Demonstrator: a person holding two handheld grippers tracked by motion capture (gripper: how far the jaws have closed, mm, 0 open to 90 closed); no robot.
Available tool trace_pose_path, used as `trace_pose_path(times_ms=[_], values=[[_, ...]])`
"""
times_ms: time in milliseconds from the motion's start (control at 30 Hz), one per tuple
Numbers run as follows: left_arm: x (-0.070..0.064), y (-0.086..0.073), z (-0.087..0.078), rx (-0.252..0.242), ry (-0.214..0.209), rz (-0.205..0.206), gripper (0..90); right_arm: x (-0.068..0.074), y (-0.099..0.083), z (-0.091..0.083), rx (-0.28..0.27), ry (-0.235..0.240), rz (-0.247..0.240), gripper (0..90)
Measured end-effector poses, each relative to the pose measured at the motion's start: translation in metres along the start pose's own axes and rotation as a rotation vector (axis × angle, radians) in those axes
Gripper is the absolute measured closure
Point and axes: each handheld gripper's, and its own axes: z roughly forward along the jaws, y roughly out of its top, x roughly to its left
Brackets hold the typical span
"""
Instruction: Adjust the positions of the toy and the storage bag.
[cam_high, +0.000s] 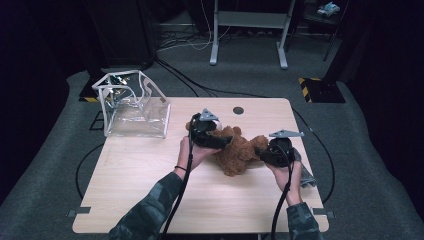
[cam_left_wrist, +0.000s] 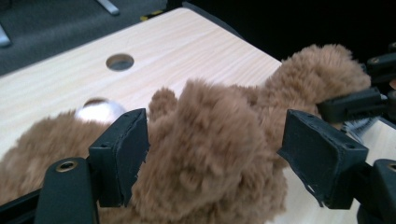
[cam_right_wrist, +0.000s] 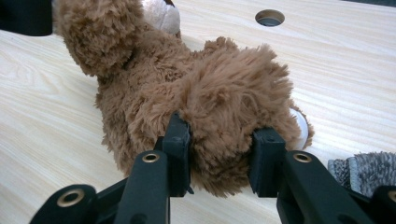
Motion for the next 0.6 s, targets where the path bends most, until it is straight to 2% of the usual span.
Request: trace_pose_path(times_ms=[67,133,200,267,300,333,367,400,500,533,600], values=[[-0.001,0.001,0.008,0.014,0.006,0.011,27.6,0.000,-0.001,0.000,0.001,0.006,0.004,64.8],[0.002,-0.001,0.013,0.033,0.004,0.019,42.9,0.000,-0.002,-0.001,0.002,0.009,-0.001,64.0],[0.005,-0.006,0.015,0.031,-0.006,0.012,59.9,-0.002,-0.003,-0.002,0.004,0.020,-0.002,61.5],[0.009,-0.012,0.013,0.030,-0.014,0.003,68.2,-0.005,-0.004,-0.005,0.001,0.032,0.013,55.9],[0.011,-0.015,0.011,0.030,-0.013,0.000,71.8,-0.010,-0.005,-0.008,-0.019,0.047,0.026,50.9],[0.012,-0.018,0.009,0.019,-0.015,-0.006,71.8,-0.010,-0.005,-0.008,-0.019,0.047,0.026,50.9],[0.014,-0.021,0.006,0.019,-0.011,-0.005,73.4,-0.017,-0.006,-0.013,-0.041,0.050,0.055,43.3],[0.016,-0.023,0.003,0.002,-0.011,-0.014,73.4,-0.017,-0.006,-0.013,-0.041,0.050,0.055,43.3],[0.020,-0.032,-0.008,-0.008,-0.009,-0.027,74.4,-0.033,-0.007,-0.025,-0.087,0.022,0.102,32.9],[0.021,-0.035,-0.011,-0.008,-0.005,-0.027,74.4,-0.033,-0.007,-0.025,-0.087,0.022,0.102,32.9],[0.024,-0.043,-0.016,-0.007,-0.006,-0.040,74.7,-0.039,-0.007,-0.028,-0.087,-0.010,0.114,30.8]])
